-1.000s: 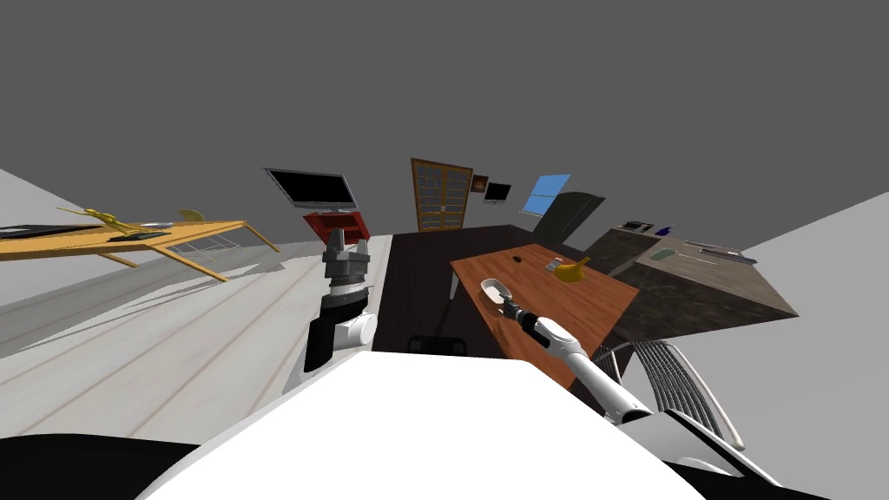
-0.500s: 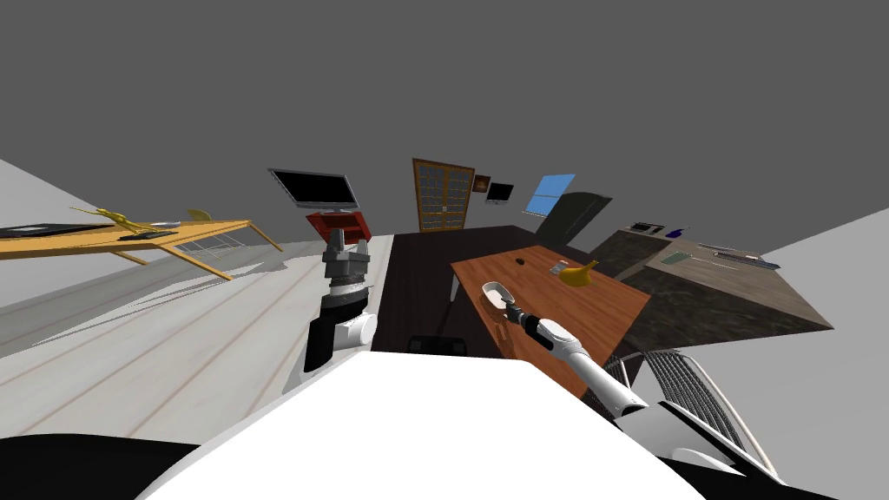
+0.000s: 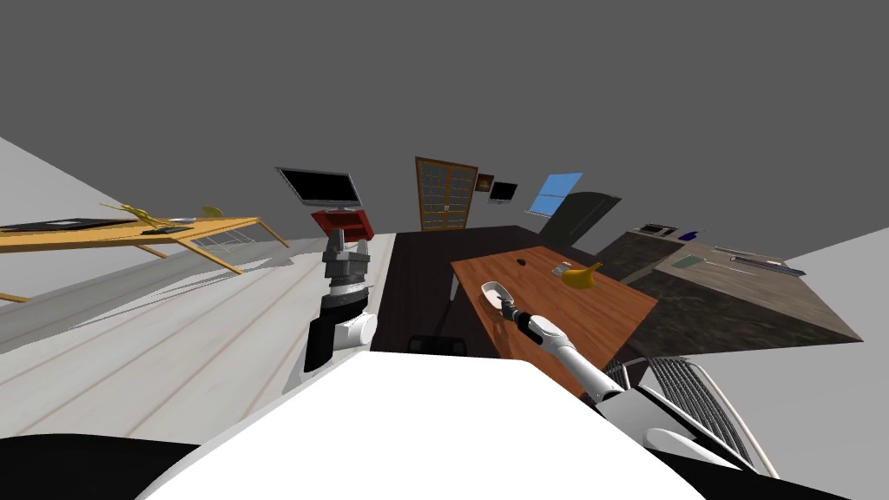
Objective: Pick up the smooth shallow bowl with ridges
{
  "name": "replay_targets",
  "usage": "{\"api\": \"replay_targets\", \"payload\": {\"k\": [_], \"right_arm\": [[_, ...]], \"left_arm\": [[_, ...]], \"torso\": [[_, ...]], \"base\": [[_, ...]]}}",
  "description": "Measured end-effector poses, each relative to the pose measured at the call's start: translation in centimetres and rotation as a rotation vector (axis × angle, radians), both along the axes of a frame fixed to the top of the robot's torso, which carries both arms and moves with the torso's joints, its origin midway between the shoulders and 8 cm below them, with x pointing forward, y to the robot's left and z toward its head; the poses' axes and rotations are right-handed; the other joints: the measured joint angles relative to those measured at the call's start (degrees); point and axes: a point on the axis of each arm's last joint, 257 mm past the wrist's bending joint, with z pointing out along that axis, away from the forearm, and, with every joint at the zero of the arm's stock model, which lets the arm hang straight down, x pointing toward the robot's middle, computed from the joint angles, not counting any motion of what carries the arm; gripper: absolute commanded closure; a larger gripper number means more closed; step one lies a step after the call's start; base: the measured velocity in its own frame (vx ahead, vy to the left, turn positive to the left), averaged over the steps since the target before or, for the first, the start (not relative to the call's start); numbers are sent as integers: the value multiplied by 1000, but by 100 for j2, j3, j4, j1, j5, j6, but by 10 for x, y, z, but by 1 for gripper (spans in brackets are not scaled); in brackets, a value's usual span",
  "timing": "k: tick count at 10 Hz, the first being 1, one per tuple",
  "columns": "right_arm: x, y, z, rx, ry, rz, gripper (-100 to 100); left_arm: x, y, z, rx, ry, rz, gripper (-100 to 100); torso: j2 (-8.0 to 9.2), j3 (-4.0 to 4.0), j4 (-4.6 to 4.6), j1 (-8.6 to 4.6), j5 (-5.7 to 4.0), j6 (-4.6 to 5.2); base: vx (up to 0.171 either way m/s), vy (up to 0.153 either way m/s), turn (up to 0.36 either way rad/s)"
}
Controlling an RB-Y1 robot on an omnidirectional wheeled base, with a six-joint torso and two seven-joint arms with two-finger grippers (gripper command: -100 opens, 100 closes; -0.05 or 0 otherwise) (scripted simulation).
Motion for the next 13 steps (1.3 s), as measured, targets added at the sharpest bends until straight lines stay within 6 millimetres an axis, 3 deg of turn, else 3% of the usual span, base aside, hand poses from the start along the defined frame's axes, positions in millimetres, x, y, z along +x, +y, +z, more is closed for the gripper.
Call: {"api": "replay_targets", "payload": {"k": [1, 2, 6, 7, 8, 12, 13], "right_arm": [[6, 5, -3, 0, -1, -7, -100], [7, 5, -3, 0, -1, -9, 100], [6, 5, -3, -1, 0, -9, 100], [6, 5, -3, -1, 0, -9, 0], [6, 5, -3, -1, 1, -9, 100], [-16, -15, 8, -2, 2, 14, 100], [-17, -16, 9, -1, 2, 17, 0]], "left_arm": [[0, 0, 0, 0, 0, 0, 0], [0, 0, 0, 0, 0, 0, 0], [0, 0, 0, 0, 0, 0, 0], [0, 0, 0, 0, 0, 0, 0], [0, 0, 0, 0, 0, 0, 0], [0, 0, 0, 0, 0, 0, 0], [0, 0, 0, 0, 0, 0, 0]], "torso": [[-3, -1, 0, -1, 0, -1], [-7, -4, -2, 9, 2, 2], [-10, -4, 1, 23, 5, 2], [-8, -3, 2, 23, 6, 2], [-7, -2, 2, 24, 7, 2], [-17, -5, 4, 58, 18, 4], [-12, -2, 6, 46, 14, -2]], "base": [[-12, -29, 22], [-2, -5, -3], [-1, 0, -2], [0, 0, 0], [16, 47, -93], [39, 69, -73], [3, 7, 3]]}}
